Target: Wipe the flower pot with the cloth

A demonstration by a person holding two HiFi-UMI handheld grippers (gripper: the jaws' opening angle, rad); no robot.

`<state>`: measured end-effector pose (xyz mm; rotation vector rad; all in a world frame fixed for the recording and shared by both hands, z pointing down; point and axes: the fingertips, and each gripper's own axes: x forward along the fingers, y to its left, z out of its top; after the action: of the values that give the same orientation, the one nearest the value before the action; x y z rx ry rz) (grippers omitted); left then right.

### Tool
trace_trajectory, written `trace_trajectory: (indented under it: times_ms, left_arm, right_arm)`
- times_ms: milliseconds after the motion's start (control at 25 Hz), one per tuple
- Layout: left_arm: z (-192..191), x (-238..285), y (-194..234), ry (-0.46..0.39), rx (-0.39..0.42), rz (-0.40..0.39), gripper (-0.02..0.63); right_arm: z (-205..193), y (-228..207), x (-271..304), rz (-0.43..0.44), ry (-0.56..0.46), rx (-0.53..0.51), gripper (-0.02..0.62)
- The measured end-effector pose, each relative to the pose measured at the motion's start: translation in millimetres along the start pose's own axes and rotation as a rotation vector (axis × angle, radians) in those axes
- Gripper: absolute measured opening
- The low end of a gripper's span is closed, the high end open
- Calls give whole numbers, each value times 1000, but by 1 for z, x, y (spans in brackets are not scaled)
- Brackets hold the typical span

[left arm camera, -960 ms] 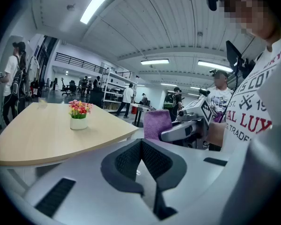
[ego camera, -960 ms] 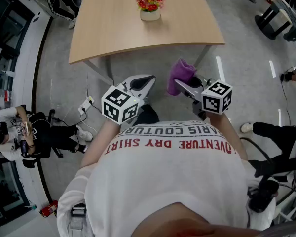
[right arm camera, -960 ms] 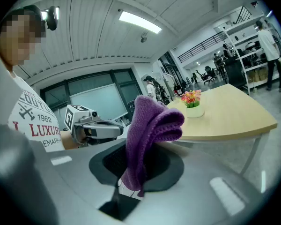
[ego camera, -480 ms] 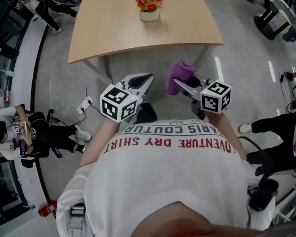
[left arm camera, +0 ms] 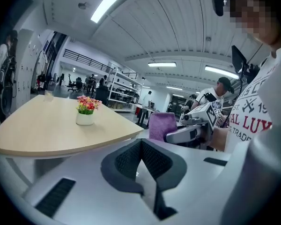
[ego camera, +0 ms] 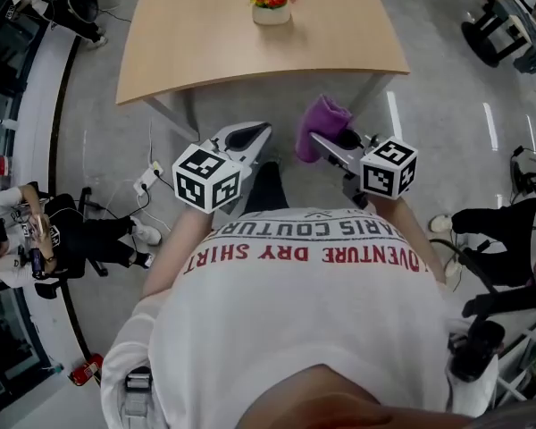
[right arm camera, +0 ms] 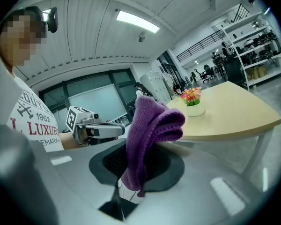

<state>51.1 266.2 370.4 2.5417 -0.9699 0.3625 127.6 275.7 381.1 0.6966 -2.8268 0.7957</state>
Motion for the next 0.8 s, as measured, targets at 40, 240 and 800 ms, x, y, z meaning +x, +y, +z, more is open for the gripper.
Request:
trace_trajectory:
  times_ms: [40,240,800]
  left_arm:
    - [3,1,7,-5,-13,-9,0]
    - [18,22,41,12,-40,-26,0]
    - [48,104,321,45,-128,28,0]
  right_arm:
    - [3,-3,5,-4,3,6,64]
    - [23,-38,23,-24,3,67,64]
    - [92,-210,224,-99,20,171,64]
